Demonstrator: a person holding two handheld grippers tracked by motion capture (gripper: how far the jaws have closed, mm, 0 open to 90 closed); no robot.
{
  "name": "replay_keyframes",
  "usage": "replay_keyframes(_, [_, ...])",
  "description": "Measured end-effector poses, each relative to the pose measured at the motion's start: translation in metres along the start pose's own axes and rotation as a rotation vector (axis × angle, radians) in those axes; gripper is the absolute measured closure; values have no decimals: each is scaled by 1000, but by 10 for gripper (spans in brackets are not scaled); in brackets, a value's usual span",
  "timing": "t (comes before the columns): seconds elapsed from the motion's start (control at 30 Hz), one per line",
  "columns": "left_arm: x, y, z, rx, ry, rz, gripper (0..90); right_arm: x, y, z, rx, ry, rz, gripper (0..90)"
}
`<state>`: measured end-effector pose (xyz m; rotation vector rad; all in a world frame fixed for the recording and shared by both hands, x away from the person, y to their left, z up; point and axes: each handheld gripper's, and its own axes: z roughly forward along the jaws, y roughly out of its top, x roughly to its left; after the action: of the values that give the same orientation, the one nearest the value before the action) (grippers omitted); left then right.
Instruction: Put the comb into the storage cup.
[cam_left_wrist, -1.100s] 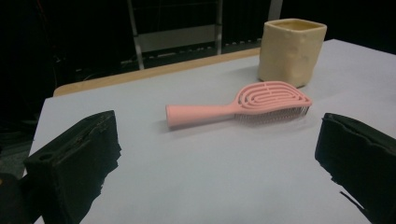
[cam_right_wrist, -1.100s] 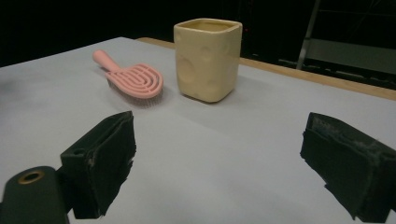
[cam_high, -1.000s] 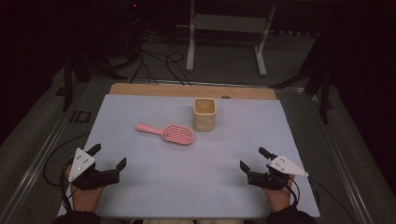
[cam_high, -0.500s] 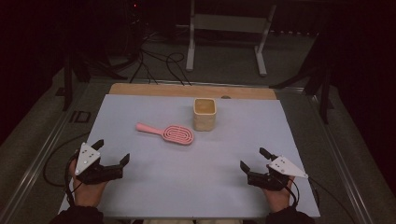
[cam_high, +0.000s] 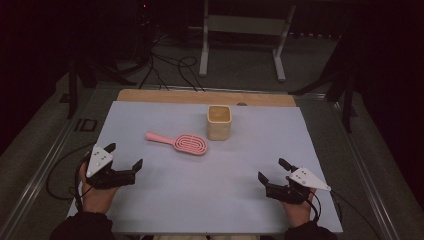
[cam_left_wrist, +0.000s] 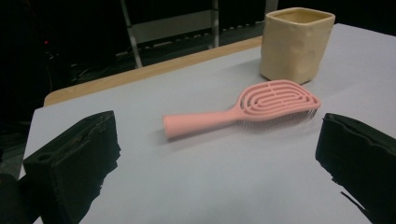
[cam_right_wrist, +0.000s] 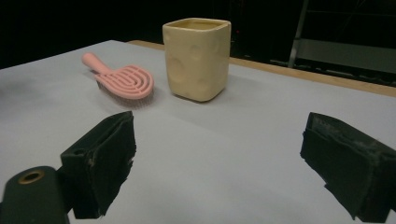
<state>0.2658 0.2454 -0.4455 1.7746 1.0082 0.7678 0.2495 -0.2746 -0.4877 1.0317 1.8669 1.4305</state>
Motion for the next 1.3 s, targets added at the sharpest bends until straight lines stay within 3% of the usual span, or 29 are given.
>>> replay_keyframes(0.37, [-6, 31, 21, 18, -38, 89, 2, -2, -1, 0, -5, 2, 24, 100])
replay_keyframes(0.57, [-7, 44, 31, 25, -39, 113, 2, -2, -2, 1, -3, 4, 29, 100])
replay_keyframes(0.7, [-3, 51, 40, 32, -35, 101, 1, -3, -2, 1, -2, 5, 29, 100])
replay_keyframes(0.93, [0, 58, 54, 65, -27, 117, 1, -2, -2, 4, 5, 8, 23, 100])
replay_keyframes(1.13, [5, 60, 66, 68, -19, 74, 1, -3, -2, 3, 1, 6, 32, 100])
replay_keyframes(1.3, [8, 61, 73, 76, -12, 62, 1, -4, -3, 3, 3, 4, 34, 100])
